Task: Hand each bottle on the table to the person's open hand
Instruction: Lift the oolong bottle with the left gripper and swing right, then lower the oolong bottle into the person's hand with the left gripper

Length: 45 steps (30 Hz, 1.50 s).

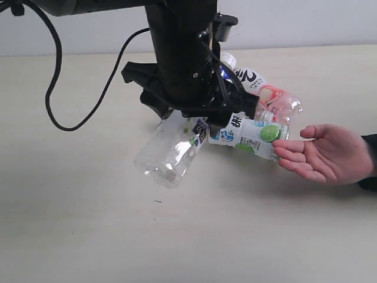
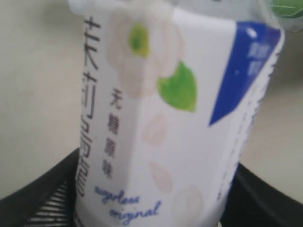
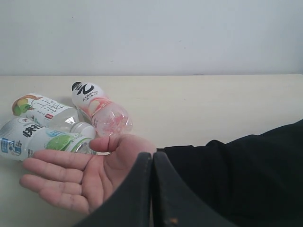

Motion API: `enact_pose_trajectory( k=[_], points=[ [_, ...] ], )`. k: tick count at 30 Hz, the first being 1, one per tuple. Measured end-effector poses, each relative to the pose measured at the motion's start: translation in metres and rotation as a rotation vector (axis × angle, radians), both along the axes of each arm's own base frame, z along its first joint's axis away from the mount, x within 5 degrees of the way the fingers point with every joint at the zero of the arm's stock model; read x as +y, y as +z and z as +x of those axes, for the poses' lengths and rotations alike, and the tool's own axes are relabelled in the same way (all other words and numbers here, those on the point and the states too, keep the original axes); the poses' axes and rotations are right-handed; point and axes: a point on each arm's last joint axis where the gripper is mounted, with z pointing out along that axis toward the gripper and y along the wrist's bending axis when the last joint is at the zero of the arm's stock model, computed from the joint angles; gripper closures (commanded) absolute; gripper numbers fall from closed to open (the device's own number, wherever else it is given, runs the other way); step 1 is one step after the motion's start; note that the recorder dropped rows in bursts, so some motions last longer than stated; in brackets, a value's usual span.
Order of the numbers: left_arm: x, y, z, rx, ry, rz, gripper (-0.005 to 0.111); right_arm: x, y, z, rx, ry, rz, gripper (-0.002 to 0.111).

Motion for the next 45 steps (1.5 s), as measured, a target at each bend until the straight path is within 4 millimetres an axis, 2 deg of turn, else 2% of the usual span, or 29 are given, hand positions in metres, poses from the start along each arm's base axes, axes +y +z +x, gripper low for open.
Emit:
enact_pose_trajectory(
  k=[5,9,13,16,29,36,45],
  points=[
    [-0.019,0.015,-0.008,-0.034,0.04,-0.123,0.107,0.0,0.0,0.0,0.0,0.0,0.0,0.108],
    [-0.037,0.027,-0.003,-0.063,0.146,-0.366,0.107,0.0,0.0,0.0,0.0,0.0,0.0,0.108],
    [-0.054,0.028,0.0,-0.033,0.194,-0.559,0.107,0.0,0.0,0.0,0.0,0.0,0.0,0.108],
    [-0.064,0.017,0.001,0.025,0.239,-0.608,0.107,0.0,0.0,0.0,0.0,0.0,0.0,0.108],
    [-0.101,-0.029,0.014,0.183,0.342,-0.629,0.107,0.0,0.0,0.0,0.002,0.0,0.0,0.108],
    [-0.112,-0.056,0.018,0.24,0.368,-0.628,0.107,0.0,0.0,0.0,0.002,0.0,0.0,0.108],
    [-0.126,-0.071,0.013,0.317,0.369,-0.707,0.107,0.0,0.0,0.0,0.002,0.0,0.0,0.108]
  ],
)
